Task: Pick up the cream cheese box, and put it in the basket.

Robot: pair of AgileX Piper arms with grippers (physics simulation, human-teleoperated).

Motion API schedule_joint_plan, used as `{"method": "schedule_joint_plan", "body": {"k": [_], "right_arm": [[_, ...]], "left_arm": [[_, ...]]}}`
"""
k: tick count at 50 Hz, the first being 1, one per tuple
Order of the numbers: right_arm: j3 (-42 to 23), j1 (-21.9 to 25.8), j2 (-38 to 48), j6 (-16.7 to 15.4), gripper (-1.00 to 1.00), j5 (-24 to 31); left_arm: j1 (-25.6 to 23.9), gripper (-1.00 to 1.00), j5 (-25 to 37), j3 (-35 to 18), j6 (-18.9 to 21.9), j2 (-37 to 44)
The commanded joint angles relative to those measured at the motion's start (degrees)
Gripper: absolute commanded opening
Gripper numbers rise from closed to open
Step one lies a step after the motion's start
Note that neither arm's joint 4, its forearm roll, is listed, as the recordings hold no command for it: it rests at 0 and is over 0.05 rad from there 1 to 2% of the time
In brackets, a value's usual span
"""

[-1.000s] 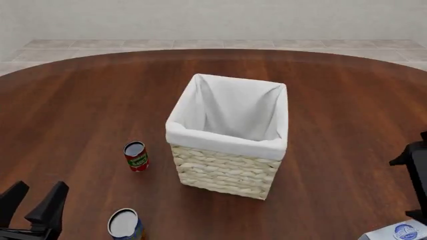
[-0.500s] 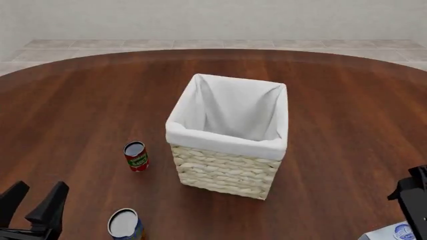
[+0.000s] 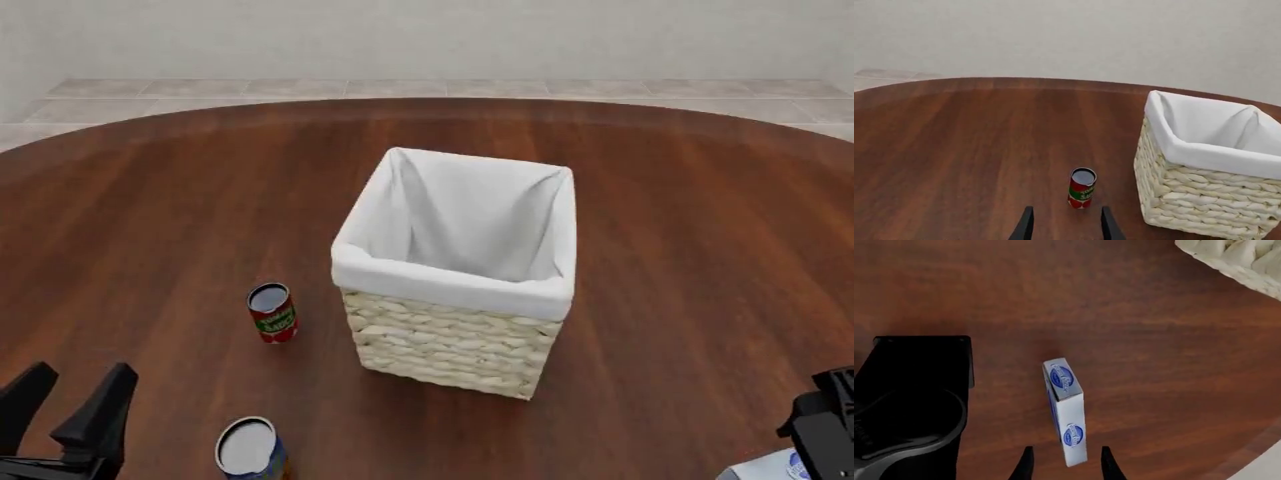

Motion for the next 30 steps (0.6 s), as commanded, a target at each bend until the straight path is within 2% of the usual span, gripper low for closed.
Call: {"method": "schedule_joint_plan", "body": {"k": [1, 2, 3, 7, 11, 16, 22, 24, 28, 30], "right_arm": [[-0.11, 0.73, 0.54, 1.94, 1.0, -0.02], [-1.16, 3.13, 1.55, 4.93, 1.0, -0.04], [-1.18, 3.15, 1.57, 4.95, 1.0, -0.04], [-0.5, -1.36, 0.89, 0.47, 1.0, -0.01], [-0.65, -1.53, 1.3, 0.82, 1.0, -0.23], [0.83, -3.09, 1.1, -0.64, 1.0, -1.18], [2.82, -2.07, 2.6, 0.47, 1.0, -3.95], [4.55, -5.35, 2.09, -3.27, 1.0, -4.66], [6.35, -9.15, 2.15, -7.44, 1.0, -7.03], [6.44, -8.62, 3.05, -6.81, 1.0, -8.52]], "left_arm": [[0.07, 1.0, 0.21, 0.0, 0.11, 0.03], [0.04, 1.0, 0.11, 0.0, 0.58, 0.02], [0.04, 1.0, 0.11, 0.0, 0.58, 0.02], [0.5, 1.0, 0.49, 0.0, 0.29, 0.09], [0.45, 1.0, 0.46, 0.0, 0.54, 0.09], [0.24, 1.0, 0.45, 0.0, 0.84, 0.09], [0.0, 1.0, 0.61, 0.0, 1.23, 0.17], [-0.07, 1.0, 0.58, 0.0, 1.27, 0.16], [0.06, 1.0, 0.65, 0.0, 1.25, 0.19], [0.1, 1.0, 0.66, 0.0, 1.32, 0.2]]}}
